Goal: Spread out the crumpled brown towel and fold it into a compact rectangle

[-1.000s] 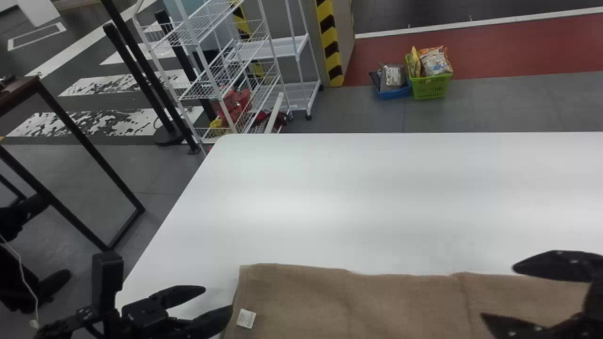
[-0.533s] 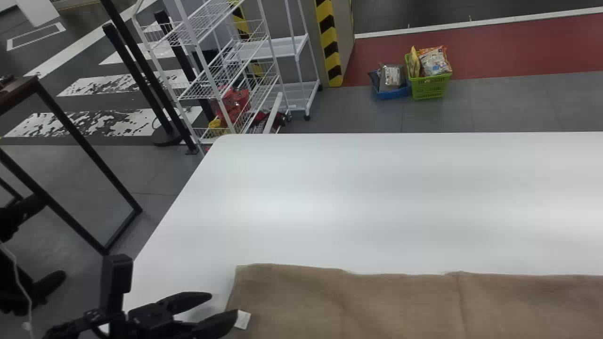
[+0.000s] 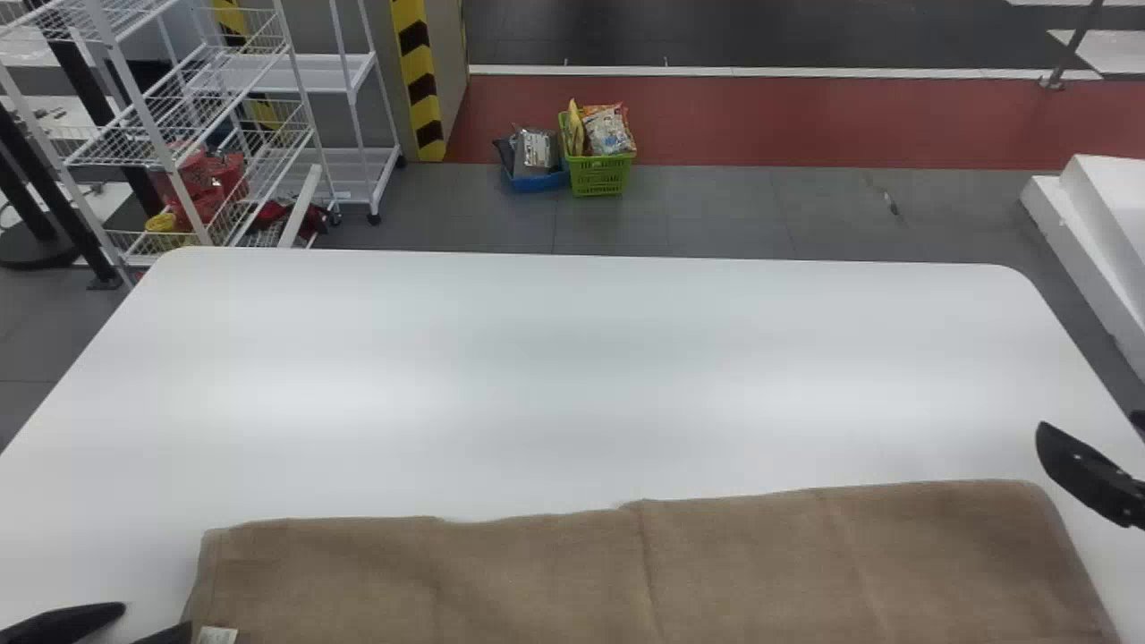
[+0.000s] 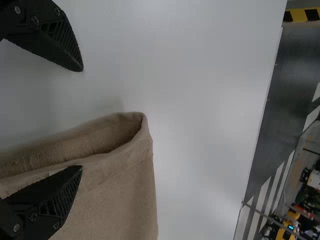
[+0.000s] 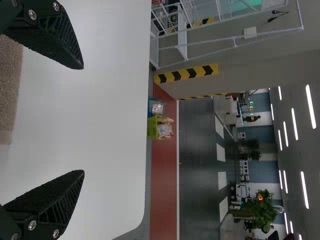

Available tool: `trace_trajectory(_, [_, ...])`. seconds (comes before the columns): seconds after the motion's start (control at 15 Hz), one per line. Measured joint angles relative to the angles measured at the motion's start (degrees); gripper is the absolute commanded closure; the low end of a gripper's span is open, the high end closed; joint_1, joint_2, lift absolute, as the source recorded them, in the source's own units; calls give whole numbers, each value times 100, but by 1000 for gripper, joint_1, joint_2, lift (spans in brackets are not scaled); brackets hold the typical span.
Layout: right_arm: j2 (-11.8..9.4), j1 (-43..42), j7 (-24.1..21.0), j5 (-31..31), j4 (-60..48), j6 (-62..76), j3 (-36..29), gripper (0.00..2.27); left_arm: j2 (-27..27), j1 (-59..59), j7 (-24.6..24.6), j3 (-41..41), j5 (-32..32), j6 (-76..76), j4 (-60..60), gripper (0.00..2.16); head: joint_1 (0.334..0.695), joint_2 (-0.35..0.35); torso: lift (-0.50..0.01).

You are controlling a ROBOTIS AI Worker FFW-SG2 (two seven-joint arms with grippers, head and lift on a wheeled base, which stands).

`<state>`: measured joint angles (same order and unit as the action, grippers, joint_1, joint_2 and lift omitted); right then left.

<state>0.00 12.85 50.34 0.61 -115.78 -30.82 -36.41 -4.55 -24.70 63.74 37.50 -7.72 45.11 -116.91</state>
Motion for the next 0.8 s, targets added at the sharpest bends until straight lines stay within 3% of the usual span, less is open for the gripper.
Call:
trace_trajectory(0.67, [0,113,126,-297,60,17,-209,56,8,17,63,-407,-271,3,70,157,695,-53,-127])
trace_trajectory(0.8, [0,107,125,-309,93,26,-202,56,7,7,149,-489,-358,3,72,275,695,-61,-127])
